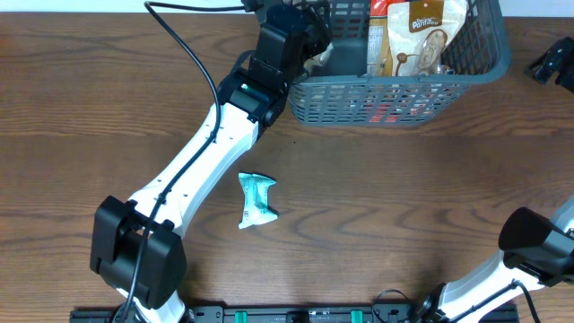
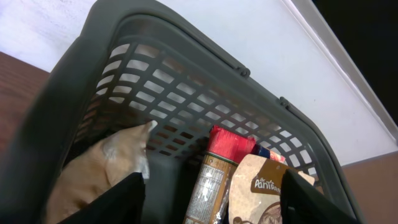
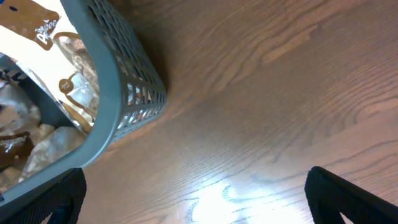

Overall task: Pack container
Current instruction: 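Carry the rice package into the grey basket and release it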

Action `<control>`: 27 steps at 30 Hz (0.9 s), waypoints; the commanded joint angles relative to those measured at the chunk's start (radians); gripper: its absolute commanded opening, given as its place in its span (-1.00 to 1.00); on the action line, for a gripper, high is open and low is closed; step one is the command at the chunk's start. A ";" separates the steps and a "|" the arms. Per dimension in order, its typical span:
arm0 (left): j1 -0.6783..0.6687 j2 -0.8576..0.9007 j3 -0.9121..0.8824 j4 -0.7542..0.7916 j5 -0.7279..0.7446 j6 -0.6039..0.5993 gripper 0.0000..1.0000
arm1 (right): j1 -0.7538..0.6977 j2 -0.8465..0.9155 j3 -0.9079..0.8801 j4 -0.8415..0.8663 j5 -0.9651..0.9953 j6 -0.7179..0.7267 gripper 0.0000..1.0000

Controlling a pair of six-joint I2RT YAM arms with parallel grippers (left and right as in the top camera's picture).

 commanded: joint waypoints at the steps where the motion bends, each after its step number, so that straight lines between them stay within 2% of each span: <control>1: -0.002 0.005 0.013 -0.004 -0.005 -0.001 0.22 | 0.006 0.009 -0.001 -0.003 0.003 0.008 0.98; 4: -0.002 -0.004 0.014 0.000 -0.005 0.056 0.23 | 0.006 0.009 -0.001 -0.003 0.003 0.008 0.99; 9: -0.002 -0.060 0.036 -0.016 0.026 0.233 0.29 | 0.006 0.009 -0.001 -0.003 0.003 0.008 0.98; 13: -0.002 -0.155 0.086 -0.117 0.025 0.346 0.30 | 0.006 0.009 -0.001 -0.003 0.003 0.008 0.98; 19: -0.001 -0.361 0.105 -0.233 0.021 0.451 0.32 | 0.006 0.009 -0.001 -0.003 0.003 0.008 0.99; 23: -0.001 -0.510 0.105 -0.439 0.021 0.482 0.61 | 0.006 0.009 -0.001 -0.003 0.003 0.007 0.99; 25: -0.001 -0.577 0.105 -0.590 0.021 0.482 0.94 | 0.006 0.009 -0.001 -0.003 0.003 -0.006 0.99; 27: -0.001 -0.629 0.105 -0.724 0.021 0.482 0.97 | 0.006 0.009 -0.001 -0.003 0.003 -0.011 0.99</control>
